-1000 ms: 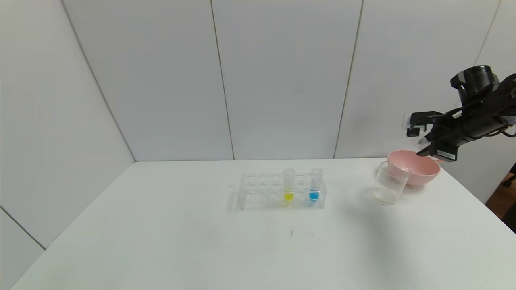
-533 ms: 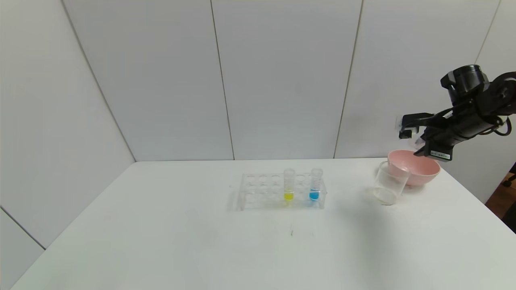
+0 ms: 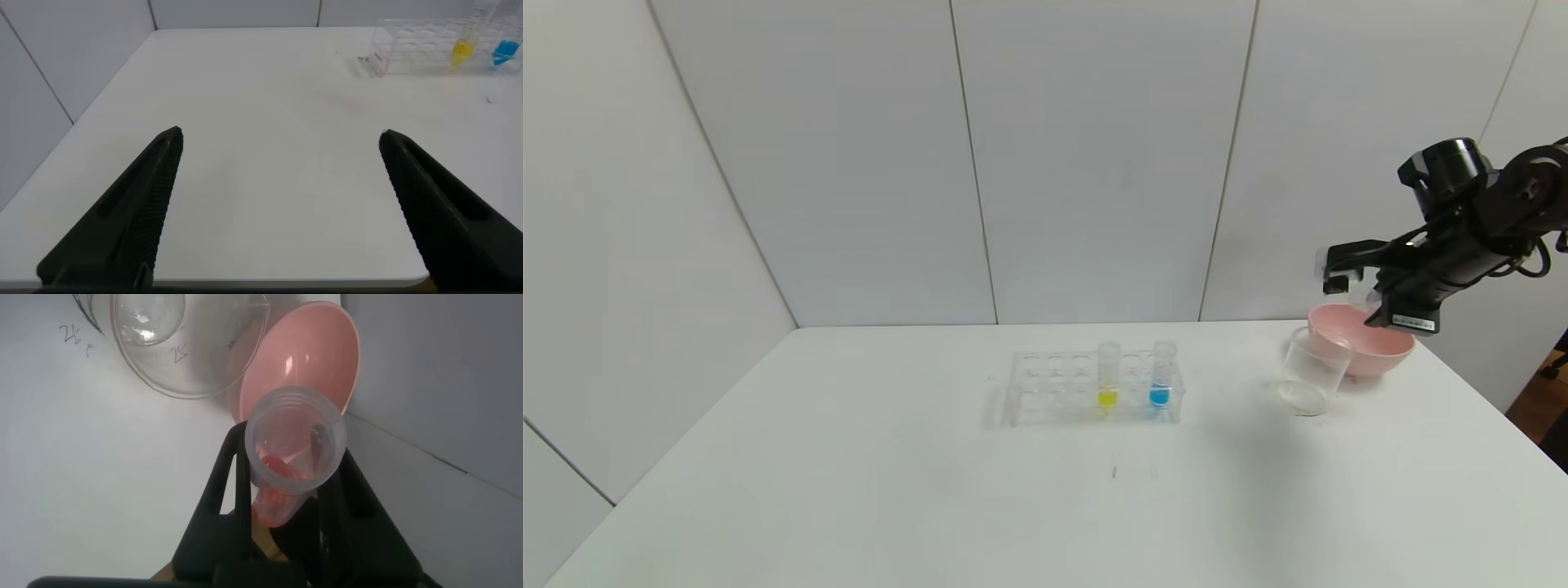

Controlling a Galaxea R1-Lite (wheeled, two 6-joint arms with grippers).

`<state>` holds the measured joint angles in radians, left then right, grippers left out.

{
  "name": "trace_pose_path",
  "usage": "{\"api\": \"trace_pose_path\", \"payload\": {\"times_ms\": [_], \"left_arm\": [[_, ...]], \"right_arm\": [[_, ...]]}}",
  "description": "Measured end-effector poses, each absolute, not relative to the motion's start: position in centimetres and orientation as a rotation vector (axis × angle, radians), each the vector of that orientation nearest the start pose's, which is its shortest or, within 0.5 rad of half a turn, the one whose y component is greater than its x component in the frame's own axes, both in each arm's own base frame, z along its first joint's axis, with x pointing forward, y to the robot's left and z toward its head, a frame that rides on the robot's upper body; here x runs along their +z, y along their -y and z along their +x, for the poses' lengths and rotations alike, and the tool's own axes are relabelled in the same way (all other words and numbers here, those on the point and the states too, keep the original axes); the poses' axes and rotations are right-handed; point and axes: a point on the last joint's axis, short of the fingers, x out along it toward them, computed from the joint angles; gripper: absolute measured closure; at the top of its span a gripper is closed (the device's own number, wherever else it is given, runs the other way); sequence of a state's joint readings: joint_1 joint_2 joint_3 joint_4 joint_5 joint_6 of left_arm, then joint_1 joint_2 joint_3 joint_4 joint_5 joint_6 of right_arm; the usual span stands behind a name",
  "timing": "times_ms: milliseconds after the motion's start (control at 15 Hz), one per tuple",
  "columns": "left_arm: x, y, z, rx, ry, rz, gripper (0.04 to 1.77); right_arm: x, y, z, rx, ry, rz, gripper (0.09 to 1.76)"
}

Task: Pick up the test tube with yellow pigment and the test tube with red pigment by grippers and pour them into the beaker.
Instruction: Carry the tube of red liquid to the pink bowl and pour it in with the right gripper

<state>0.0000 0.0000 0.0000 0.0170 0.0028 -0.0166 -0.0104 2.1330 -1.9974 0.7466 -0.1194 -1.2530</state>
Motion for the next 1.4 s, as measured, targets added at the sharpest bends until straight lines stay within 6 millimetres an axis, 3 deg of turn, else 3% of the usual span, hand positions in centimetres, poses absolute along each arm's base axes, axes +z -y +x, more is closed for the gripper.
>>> {"api": "trace_pose_path", "payload": {"times_ms": [1400], "left_arm": [[7.4, 0.0, -2.3, 0.002, -0.017, -0.016, 0.09]], "right_arm": [[22.4, -0.8, 40.6, 0.305, -0.98, -1.33, 1.33]]}}
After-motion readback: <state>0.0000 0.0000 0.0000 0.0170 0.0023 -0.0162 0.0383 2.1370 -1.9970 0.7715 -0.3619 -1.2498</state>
